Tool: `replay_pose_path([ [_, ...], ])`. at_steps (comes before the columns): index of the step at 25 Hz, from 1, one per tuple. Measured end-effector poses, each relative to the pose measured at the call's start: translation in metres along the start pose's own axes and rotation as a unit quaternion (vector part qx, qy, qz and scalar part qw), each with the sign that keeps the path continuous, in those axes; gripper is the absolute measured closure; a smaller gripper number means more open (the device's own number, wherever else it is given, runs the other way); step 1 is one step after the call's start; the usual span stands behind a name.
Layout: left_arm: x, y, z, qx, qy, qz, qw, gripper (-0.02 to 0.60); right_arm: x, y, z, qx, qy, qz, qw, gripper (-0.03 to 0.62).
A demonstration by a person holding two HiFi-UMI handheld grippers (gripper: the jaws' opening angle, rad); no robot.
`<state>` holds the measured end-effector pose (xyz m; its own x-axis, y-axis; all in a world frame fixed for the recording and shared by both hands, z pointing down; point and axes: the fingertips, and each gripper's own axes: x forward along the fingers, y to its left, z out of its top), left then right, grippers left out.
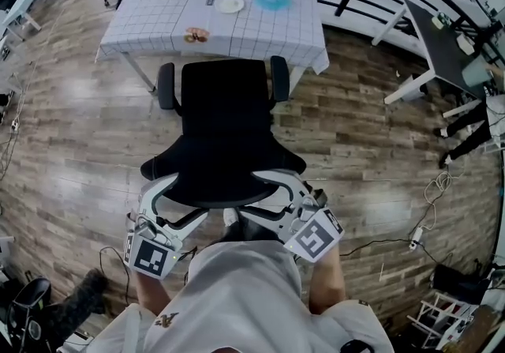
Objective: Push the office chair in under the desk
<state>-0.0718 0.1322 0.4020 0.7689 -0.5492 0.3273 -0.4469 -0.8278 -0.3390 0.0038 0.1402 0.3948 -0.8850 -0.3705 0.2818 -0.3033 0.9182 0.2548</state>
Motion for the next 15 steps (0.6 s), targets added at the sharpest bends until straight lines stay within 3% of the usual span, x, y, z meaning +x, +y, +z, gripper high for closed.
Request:
replay_pose_path([
  [15,0.027,0.026,-0.001,-0.013,0.023,0.018,0.9995,0.195,0.004,-0.035,-0.009,-0.007,-0.006,0.009,1.000,0.283],
])
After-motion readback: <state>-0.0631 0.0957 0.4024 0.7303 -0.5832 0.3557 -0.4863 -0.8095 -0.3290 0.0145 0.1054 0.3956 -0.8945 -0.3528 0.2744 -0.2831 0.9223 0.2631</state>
